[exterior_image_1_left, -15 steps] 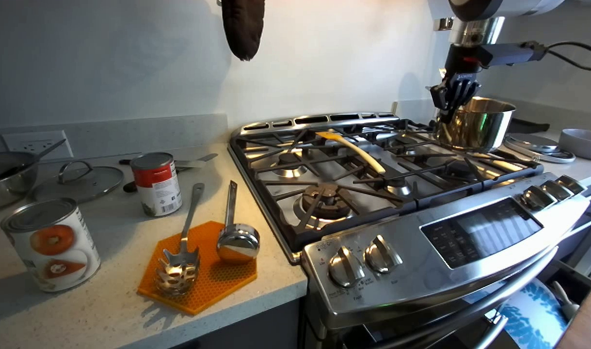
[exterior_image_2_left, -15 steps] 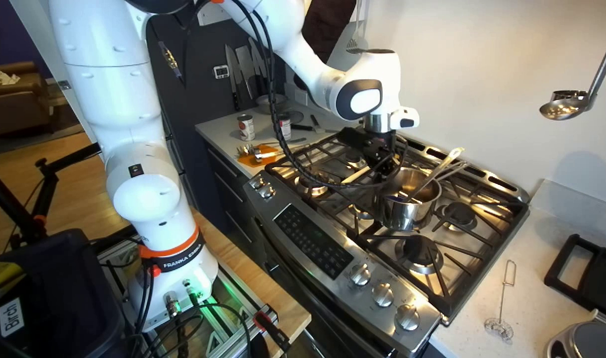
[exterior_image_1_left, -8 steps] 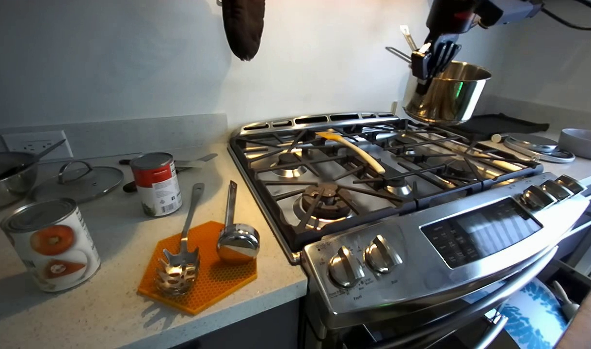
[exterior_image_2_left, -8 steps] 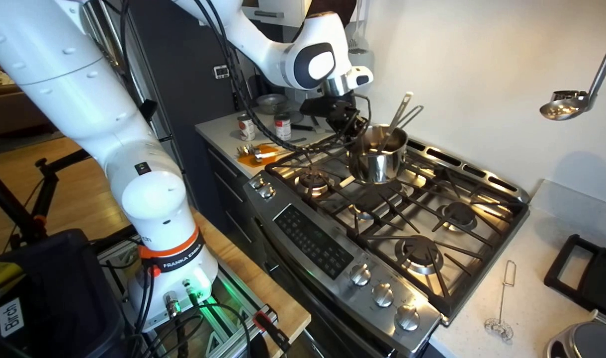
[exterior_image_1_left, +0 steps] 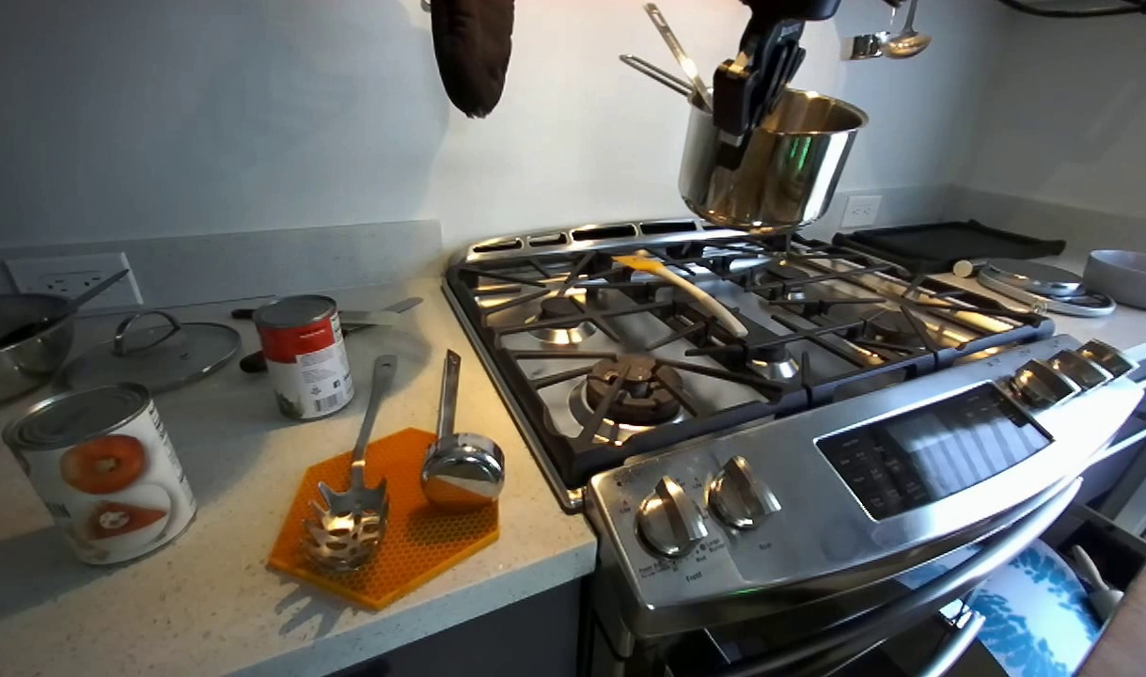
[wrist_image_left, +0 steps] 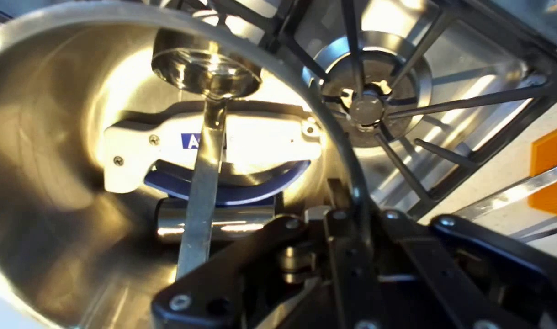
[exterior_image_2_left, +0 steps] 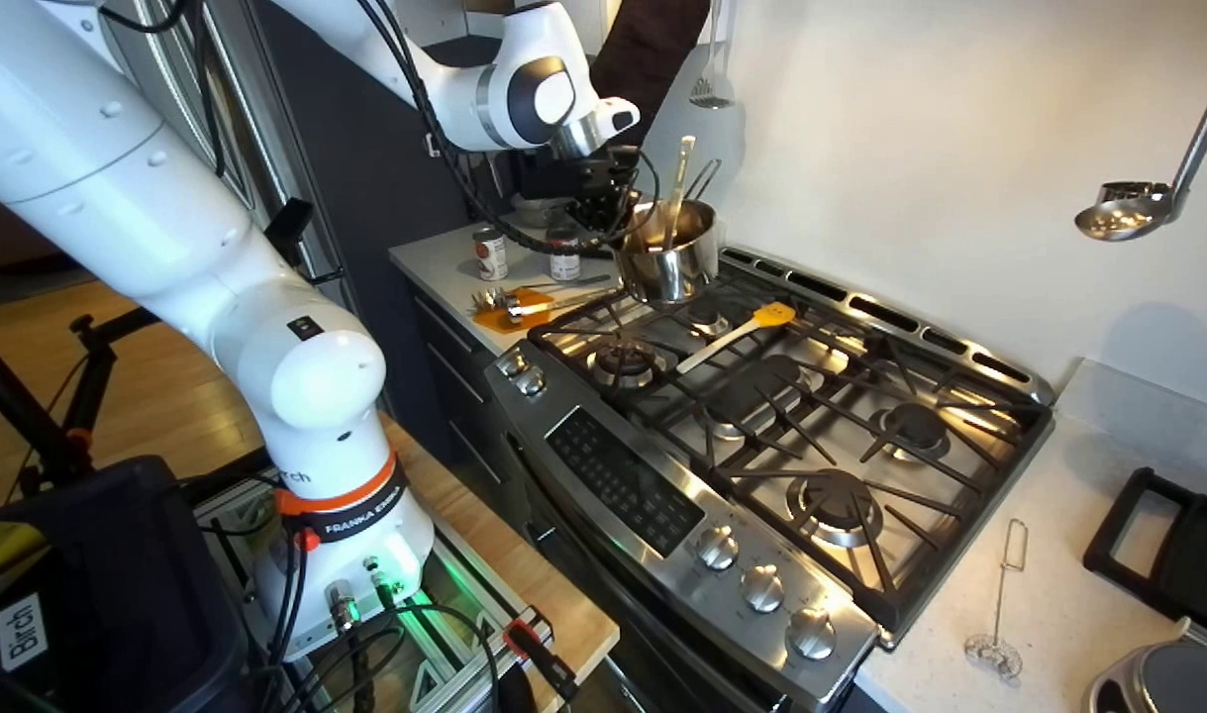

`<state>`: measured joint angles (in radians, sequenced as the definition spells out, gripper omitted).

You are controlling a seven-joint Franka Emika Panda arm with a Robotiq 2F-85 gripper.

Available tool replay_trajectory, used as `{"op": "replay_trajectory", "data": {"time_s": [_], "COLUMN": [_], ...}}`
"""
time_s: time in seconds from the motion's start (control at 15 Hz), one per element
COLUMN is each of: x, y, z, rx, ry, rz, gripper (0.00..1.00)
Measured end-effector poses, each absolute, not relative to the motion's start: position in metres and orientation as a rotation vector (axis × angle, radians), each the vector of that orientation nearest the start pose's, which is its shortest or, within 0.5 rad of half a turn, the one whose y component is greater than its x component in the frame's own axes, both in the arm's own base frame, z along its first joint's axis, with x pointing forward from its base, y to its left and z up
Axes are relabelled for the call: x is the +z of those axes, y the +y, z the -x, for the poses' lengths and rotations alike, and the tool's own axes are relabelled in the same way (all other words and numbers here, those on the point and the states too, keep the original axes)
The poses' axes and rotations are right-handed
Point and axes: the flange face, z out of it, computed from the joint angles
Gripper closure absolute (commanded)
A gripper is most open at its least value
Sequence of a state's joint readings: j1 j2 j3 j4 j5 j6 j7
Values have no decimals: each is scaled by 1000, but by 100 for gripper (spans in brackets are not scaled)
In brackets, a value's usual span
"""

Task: Move the pot to the left and then put the orange spatula on the orange object on the counter

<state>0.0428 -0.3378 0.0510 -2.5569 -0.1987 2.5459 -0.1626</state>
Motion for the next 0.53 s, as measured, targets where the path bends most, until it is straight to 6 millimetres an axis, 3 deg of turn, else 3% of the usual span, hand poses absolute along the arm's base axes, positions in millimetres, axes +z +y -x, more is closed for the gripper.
{"op": "replay_trajectory", "data": {"time_s": [0.2,0.53], "x": [419,417], "y": [68,65], "z": [-441,-441], "rx": [-530,-522], "ry": [-726,-734], "rz": [3171,3171], "gripper": [95,99]}}
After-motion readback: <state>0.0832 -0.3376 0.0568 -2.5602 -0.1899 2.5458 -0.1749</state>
